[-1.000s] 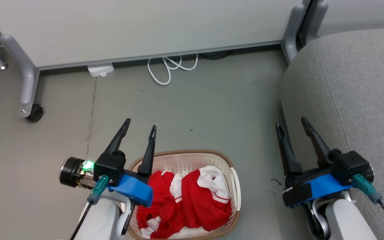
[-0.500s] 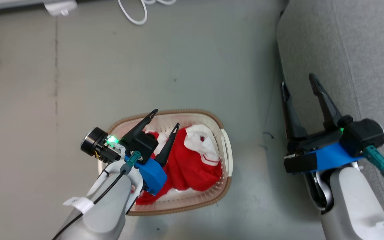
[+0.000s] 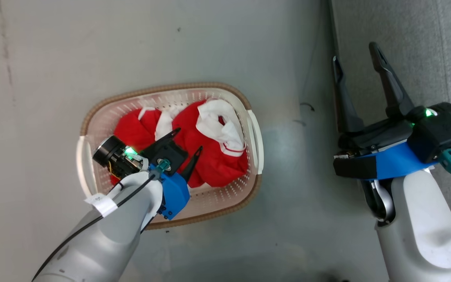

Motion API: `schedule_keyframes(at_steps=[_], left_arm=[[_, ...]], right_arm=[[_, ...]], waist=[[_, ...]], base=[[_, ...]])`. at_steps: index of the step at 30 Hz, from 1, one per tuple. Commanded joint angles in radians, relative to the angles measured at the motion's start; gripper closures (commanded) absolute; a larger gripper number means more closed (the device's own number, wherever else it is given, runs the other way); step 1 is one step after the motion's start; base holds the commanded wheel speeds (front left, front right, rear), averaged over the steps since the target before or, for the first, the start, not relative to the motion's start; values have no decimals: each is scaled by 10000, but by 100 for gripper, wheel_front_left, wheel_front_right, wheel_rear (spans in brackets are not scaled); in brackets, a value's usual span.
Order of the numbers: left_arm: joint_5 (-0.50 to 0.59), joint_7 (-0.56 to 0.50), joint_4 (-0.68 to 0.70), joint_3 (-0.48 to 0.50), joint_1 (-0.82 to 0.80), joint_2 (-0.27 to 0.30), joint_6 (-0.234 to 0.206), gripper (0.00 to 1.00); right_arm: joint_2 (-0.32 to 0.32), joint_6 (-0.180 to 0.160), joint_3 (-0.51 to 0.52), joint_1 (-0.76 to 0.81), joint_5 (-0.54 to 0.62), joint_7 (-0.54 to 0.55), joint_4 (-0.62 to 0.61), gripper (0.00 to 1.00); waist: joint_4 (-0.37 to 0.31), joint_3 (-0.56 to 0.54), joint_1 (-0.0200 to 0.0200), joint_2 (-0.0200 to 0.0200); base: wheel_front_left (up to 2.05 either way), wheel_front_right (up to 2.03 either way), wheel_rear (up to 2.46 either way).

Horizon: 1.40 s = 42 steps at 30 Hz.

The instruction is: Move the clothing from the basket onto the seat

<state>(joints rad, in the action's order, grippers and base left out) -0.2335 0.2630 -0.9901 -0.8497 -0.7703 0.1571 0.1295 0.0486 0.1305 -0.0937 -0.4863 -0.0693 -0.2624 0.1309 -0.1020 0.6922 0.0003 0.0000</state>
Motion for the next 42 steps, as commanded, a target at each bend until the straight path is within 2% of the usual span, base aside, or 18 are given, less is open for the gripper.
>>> schedule_keyframes(at_steps=[1,8,14,18,28,39,42], left_arm=[[-333,29,-248,-282,-368,11,8,0],[-2024,-501,-1160,-1594,-1194,-41,7,0],[-3281,-1489,-1457,-2500,-1705,226,7,0],[-3801,-1720,-1569,-2961,-2053,379,7,0],[-5192,-2226,-1757,-3431,-2515,477,9,0],[-6639,-2157,-1578,-3629,-2976,335,9,0],[-6703,-2075,-1631,-3801,-3146,267,8,0]], right_arm=[[32,5,-42,-236,83,-38,-122,0],[32,5,-56,-489,159,-38,-587,0],[32,5,-118,-535,182,-38,-996,0],[33,5,-115,-435,209,-38,-1252,0],[33,5,-106,-313,223,-38,-1667,0],[34,5,-74,-75,317,-38,-1994,0],[34,5,-48,-40,329,-38,-2047,0]], waist=[[-227,580,-3,0],[-433,1534,-3,0],[-547,2172,-3,0],[-582,2476,-3,0],[-654,3085,-3,0],[-618,3513,-3,0],[-575,3562,-3,0]], base=[[0,0,0],[0,0,0],[0,0,0],[0,0,0],[0,0,0],[0,0,0],[0,0,0]])
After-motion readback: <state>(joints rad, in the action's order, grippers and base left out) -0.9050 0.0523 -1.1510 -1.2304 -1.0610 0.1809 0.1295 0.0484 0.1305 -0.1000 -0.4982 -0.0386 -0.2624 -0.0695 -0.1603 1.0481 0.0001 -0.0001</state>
